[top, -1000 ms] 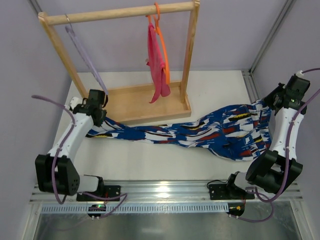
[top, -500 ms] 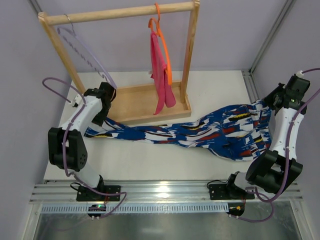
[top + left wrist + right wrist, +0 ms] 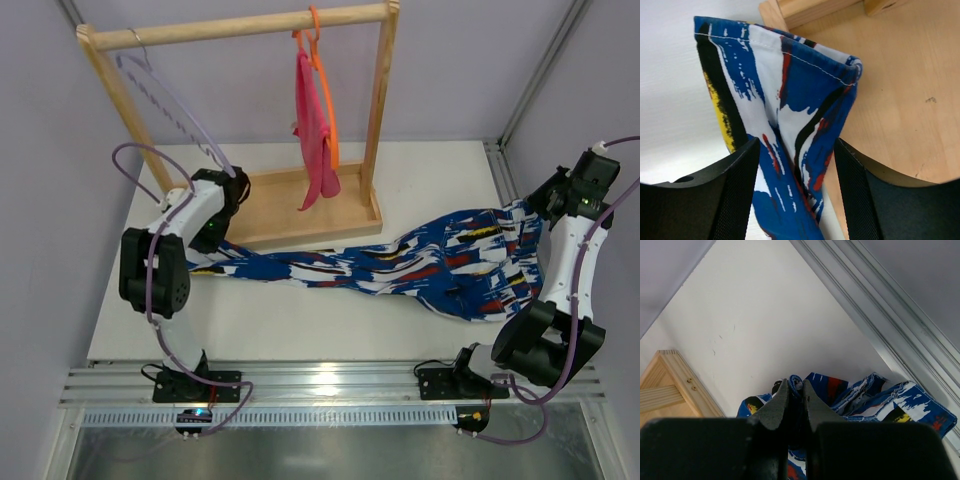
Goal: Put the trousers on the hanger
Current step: Fold the trousers
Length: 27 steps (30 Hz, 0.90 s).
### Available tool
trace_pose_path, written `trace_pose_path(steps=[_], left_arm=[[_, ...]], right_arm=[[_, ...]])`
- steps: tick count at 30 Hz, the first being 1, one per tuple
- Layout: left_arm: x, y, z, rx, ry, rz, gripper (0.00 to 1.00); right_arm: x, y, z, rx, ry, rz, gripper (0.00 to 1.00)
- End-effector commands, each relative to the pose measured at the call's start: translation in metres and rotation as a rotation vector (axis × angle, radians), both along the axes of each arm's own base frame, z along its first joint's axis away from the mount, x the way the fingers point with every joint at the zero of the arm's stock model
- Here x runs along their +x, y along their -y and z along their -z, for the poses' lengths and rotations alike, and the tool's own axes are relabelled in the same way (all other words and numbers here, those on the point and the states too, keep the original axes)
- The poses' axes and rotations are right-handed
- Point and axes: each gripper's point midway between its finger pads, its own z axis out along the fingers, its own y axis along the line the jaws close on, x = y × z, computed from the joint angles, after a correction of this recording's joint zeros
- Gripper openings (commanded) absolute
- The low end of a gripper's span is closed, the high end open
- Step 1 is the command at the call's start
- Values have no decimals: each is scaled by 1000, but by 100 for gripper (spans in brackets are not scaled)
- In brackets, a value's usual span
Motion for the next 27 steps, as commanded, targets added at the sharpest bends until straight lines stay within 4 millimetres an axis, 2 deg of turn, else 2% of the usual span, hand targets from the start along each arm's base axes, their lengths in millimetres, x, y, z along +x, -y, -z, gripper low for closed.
trace_pose_path(steps=[1,7,13,17,27], left_arm=[[13,-4,-7,37,41,-38,62],[18,-10,-8,101,-20,-49,66],[26,-12,-8,124,-9,-53,67],[20,-14,-5,142,-65,-62,68],[24,-14,6,152,-80,-57,71]], right_arm=[[-2,-5,-20,-30,53,-19,4],[-1,-7,-21,-26,59,-27,4],[0,-8,-20,-24,58,-30,4],[0,-7,-19,-26,55,-29,4],[0,-7,-19,-27,55,-29,4]])
